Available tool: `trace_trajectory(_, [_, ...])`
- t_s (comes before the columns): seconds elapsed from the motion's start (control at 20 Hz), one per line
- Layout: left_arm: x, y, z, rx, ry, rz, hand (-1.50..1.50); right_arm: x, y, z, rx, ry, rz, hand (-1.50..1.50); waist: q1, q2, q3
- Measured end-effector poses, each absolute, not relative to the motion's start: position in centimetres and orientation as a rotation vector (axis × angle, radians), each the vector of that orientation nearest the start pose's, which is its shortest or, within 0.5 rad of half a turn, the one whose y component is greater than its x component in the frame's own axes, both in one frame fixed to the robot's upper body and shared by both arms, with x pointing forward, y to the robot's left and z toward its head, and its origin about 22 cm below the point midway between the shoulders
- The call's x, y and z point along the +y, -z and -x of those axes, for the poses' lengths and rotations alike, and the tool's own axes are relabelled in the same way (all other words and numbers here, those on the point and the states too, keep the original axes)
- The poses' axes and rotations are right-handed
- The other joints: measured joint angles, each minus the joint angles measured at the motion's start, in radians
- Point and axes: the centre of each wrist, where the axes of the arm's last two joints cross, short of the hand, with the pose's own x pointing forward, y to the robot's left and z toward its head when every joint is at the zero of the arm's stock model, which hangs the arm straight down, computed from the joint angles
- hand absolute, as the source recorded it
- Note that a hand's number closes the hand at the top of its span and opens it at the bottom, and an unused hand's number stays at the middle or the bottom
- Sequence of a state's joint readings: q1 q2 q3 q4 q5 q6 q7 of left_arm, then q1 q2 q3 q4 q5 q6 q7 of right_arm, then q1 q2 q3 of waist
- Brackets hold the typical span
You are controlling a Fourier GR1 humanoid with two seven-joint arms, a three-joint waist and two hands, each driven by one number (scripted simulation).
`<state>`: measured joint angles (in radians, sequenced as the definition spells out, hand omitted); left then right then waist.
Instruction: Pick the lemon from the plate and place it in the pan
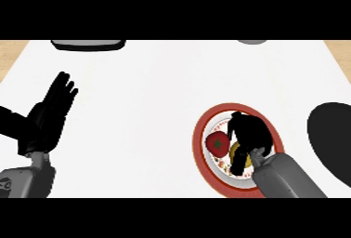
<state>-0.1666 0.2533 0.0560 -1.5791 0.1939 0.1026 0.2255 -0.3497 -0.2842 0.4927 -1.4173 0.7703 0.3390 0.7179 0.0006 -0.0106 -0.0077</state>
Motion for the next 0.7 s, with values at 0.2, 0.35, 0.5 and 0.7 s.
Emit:
trace_trajectory(0.2, [27.8, -5.9, -27.9, -1.523, -0.041, -0.103, 0.0, -15.6, -3.2, -29.1, -0.855, -1.253, 0.804, 1.5, -0.001, 0.0, 0.0])
trace_trajectory(0.35, [28.2, -5.9, -27.8, -1.52, -0.043, -0.102, 0.0, -16.1, -3.8, -28.9, -0.89, -1.229, 0.827, 1.5, -0.001, 0.003, 0.003])
trace_trajectory(0.5, [27.8, -6.4, -28.0, -1.515, -0.042, -0.102, 0.0, -16.0, -5.1, -27.9, -0.952, -1.201, 0.897, 1.5, -0.005, 0.006, 0.005])
trace_trajectory(0.7, [27.9, -5.9, -27.3, -1.51, -0.047, -0.107, 0.0, -16.9, -6.2, -24.1, -1.025, -1.189, 0.944, 1.5, -0.011, 0.005, 0.007])
